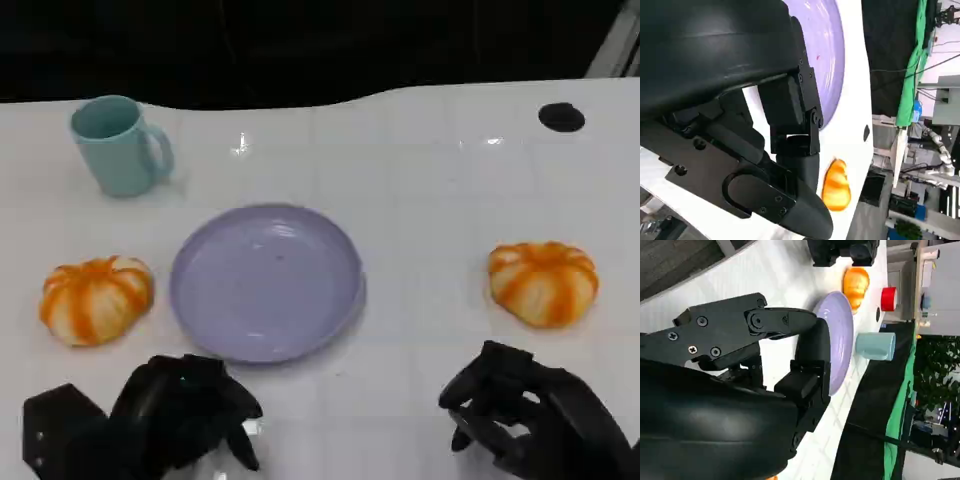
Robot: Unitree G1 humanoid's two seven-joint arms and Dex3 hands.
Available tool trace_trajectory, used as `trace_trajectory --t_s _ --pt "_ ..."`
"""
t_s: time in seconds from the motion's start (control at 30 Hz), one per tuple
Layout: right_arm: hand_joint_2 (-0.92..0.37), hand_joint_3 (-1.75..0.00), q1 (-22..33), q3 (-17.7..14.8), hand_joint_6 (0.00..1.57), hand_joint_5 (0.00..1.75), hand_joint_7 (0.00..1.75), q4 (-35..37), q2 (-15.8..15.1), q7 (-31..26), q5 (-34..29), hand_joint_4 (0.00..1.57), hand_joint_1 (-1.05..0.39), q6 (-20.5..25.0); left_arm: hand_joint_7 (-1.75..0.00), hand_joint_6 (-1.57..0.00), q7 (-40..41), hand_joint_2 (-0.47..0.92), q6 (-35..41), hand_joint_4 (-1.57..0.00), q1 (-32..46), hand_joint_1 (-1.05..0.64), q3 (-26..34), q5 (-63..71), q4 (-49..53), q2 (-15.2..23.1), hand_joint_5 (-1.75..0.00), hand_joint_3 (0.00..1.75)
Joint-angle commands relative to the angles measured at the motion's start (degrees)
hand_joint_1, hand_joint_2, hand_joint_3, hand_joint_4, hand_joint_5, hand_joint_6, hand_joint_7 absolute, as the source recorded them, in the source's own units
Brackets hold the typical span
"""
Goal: Grasp the bread from the table and place it into the plate.
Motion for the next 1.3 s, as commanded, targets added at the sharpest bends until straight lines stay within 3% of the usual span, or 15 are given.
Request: trace_trajectory --t_s 0.03,1.0,1.1,1.2,1.3 --pt "-0.92 -0.28 -0.3 -0.5 0.6 1.51 1.21 0.4 -0.4 -0.1 0.0 0.62 -0.38 -0.4 -0.48 -1.57 -0.3 0.79 -0.1 -1.51 -0.1 -1.05 0.3 -0.4 0.2 0.5 -0.91 0.0" --pt "-0.92 -0.28 -0.3 -0.5 0.6 1.51 1.2 0.0 -0.4 0.1 0.4 0.62 -0.37 -0.1 -0.48 -1.57 -0.1 0.79 -0.2 -1.51 -0.1 -1.05 0.4 -0.2 0.2 0.6 -0.9 0.0" --pt "-0.92 -0.26 -0.4 -0.7 0.6 1.5 1.06 -0.3 -0.4 -0.1 0.4 0.59 -0.37 -0.3 -0.48 -1.57 0.1 0.79 -0.1 -1.51 0.0 -1.05 0.3 -0.1 0.0 0.5 -0.9 0.0" --pt "-0.91 -0.25 -1.0 -1.3 0.6 1.46 0.96 0.0 -1.1 -0.9 -1.2 0.54 -0.34 -3.3 -0.49 -1.57 0.2 0.79 0.0 -1.51 0.1 -1.05 0.2 0.0 -0.1 0.4 -0.9 0.0" --pt "-0.92 -0.2 -1.8 -1.8 0.6 1.31 0.81 0.4 -2.4 -2.9 -4.9 0.53 -0.35 -6.5 -0.49 -1.57 0.2 0.79 -0.2 -1.51 0.2 -1.05 0.1 0.2 -0.1 0.5 -0.9 0.0"
